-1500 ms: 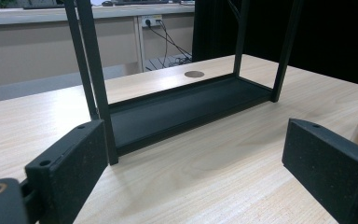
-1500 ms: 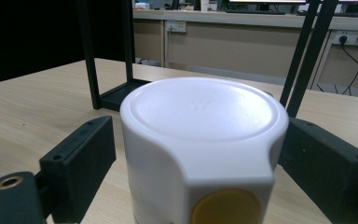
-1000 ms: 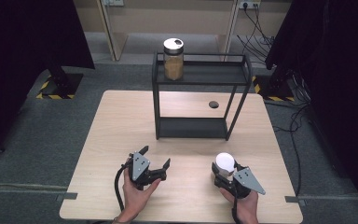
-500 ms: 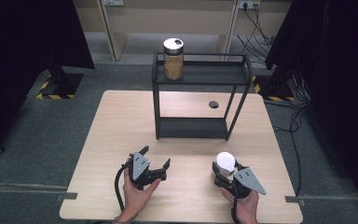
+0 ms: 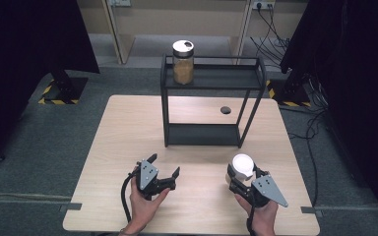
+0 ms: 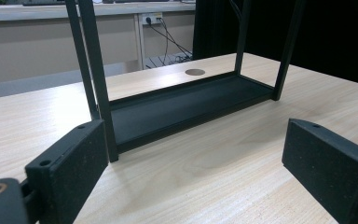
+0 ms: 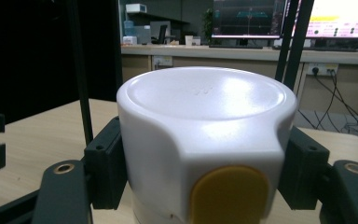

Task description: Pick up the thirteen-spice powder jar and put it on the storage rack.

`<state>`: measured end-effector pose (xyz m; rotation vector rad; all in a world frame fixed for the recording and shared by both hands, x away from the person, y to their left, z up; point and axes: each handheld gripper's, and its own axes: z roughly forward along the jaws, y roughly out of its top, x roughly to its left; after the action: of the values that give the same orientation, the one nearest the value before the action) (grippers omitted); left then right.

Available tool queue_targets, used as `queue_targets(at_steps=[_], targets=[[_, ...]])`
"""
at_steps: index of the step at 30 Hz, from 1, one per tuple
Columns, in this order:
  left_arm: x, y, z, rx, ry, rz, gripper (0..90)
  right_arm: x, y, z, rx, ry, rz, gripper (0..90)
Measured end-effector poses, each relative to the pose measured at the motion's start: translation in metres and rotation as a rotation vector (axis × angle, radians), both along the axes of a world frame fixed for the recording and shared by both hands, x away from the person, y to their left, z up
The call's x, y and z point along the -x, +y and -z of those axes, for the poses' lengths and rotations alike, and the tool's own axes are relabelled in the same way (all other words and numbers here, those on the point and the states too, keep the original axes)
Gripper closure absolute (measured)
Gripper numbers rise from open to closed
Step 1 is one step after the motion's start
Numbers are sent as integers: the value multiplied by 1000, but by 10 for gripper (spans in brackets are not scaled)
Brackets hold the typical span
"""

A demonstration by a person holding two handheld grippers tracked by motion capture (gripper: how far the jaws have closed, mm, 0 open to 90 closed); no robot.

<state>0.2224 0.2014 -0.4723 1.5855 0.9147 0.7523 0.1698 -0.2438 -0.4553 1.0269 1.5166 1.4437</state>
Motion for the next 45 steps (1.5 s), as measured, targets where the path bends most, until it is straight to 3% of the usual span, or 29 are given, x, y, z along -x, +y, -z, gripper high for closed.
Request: queue_targets(at_steps=[14,29,45], targets=[[0,1,-1,5,2,2,60,-6,7,-18,-44,-82,23,309],[0,0,0,12,2,4,60,-22,15,-37,-56,-139,36,309],[0,-1,0,3,5,12,60,-42,18,-70,-63,-202,37,309]])
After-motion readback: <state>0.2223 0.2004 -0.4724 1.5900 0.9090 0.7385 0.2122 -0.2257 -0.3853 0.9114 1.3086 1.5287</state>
